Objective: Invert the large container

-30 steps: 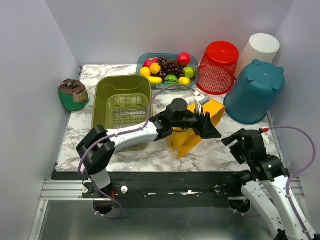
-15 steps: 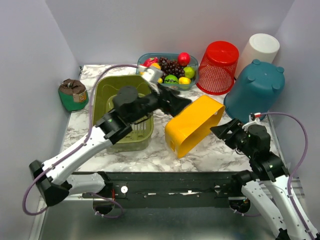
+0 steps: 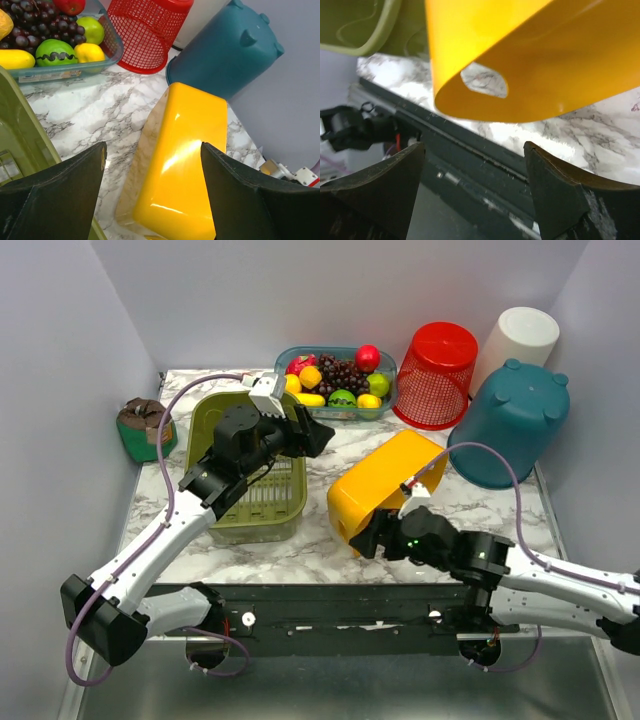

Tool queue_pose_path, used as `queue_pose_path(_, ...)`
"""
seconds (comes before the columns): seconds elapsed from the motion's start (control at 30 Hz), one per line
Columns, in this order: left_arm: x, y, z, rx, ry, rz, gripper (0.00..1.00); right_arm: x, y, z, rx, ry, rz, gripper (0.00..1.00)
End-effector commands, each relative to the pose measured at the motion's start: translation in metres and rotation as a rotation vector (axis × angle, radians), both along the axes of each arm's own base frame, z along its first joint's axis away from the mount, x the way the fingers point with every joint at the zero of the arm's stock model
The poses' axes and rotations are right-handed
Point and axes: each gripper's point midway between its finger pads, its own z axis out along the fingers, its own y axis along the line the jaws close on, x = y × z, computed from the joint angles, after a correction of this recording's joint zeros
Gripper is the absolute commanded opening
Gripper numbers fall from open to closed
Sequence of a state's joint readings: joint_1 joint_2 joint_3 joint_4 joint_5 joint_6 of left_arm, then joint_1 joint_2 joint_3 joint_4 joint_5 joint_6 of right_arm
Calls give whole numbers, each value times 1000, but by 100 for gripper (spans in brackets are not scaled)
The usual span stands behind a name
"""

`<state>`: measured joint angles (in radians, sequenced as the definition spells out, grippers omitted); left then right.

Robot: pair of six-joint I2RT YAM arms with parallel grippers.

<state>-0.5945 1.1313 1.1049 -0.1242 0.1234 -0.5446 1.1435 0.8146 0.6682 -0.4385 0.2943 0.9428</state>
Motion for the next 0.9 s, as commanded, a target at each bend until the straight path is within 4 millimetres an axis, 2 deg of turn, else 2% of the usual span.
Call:
queue_pose_path(0.0, -2, 8, 3, 0, 6, 7, 85, 36, 15, 8, 47, -121, -175, 88)
queue_pose_path(0.13, -2, 11, -2, -3, 12, 17, 85, 58, 28, 10, 63, -189, -248, 87)
queue_pose_path(0.23, -1, 12, -6, 2, 25, 17, 85, 66, 37, 11, 37, -213, -254, 84)
queue_pose_path(0.4, -1, 11, -11, -15, 34, 8, 85, 64, 43, -15, 11, -175, -272, 71)
queue_pose_path(0.53, -1, 10, -17, -19, 51, 4, 85, 62, 45, -20, -2, -192, -263, 56)
queue_pose_path(0.57, -2, 9, -17, -23, 51, 1, 85, 61, 44, -20, 3, -191, -265, 46)
queue_pose_path(0.63, -2, 11, -17, -23, 51, 4, 85, 62, 43, -16, 39, -204, -267, 36)
queue_pose_path(0.67, -2, 11, -16, -24, 49, 5, 85, 61, 43, -14, 49, -210, -263, 27)
queue_pose_path(0.83, -2, 13, -19, -21, 51, 10, 85, 55, 38, 2, 119, -258, -221, 6)
queue_pose_path(0.87, -2, 13, -17, -24, 48, 12, 85, 51, 42, 7, 156, -265, -182, 1)
